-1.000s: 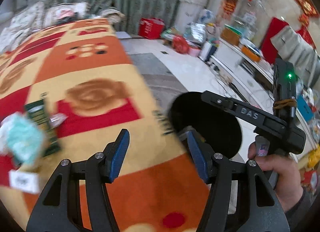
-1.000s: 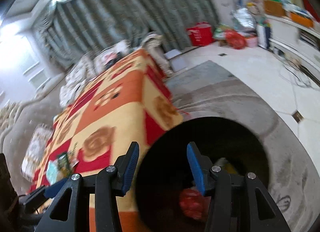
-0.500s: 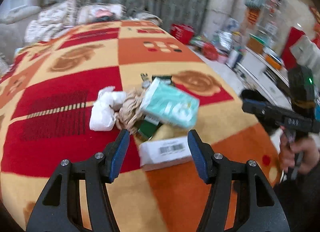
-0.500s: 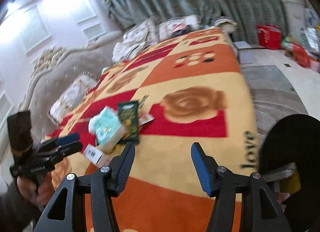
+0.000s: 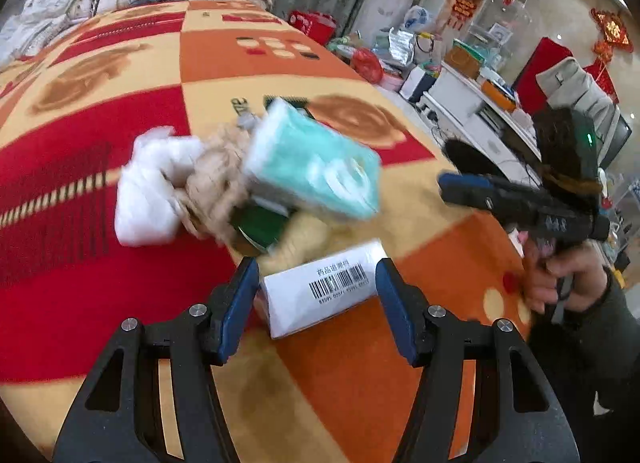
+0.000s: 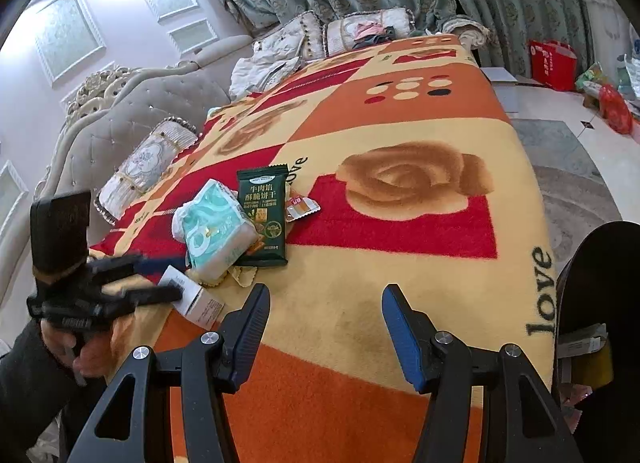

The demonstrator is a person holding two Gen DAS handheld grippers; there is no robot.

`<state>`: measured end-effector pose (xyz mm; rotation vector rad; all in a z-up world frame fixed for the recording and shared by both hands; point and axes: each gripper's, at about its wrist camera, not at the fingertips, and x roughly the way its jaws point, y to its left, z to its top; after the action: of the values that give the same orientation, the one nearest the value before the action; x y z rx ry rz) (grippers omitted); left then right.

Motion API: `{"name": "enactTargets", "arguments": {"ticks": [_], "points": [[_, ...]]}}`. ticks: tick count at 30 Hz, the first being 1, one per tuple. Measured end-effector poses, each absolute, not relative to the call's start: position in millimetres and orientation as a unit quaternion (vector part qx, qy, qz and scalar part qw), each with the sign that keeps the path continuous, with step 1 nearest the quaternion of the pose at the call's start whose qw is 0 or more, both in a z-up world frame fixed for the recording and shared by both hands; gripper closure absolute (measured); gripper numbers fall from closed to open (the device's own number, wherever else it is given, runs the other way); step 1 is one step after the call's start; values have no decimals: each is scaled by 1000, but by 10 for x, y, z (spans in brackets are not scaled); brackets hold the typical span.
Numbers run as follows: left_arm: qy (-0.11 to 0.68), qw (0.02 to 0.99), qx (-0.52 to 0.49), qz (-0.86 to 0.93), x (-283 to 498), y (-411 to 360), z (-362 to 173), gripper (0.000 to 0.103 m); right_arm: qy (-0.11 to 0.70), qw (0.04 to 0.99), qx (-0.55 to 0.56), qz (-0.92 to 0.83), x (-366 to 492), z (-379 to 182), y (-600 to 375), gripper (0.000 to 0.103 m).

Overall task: Collect trash
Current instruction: 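Grasp the white medicine box with the left gripper while the right gripper grasps the teal tissue pack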

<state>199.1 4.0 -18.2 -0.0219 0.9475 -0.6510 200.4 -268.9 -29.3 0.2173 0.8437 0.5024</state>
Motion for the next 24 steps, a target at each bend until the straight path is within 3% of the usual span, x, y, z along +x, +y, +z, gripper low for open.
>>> {"name": "enactTargets", "arguments": {"ticks": [9, 24], "points": [[455, 813, 35, -362, 1299, -347, -38, 43, 400, 877, 102, 245, 1948, -262, -2686, 47], [447, 871, 13, -203, 1409, -606, -198, 43, 383, 880, 95, 266, 1923, -208, -2581, 47]]}}
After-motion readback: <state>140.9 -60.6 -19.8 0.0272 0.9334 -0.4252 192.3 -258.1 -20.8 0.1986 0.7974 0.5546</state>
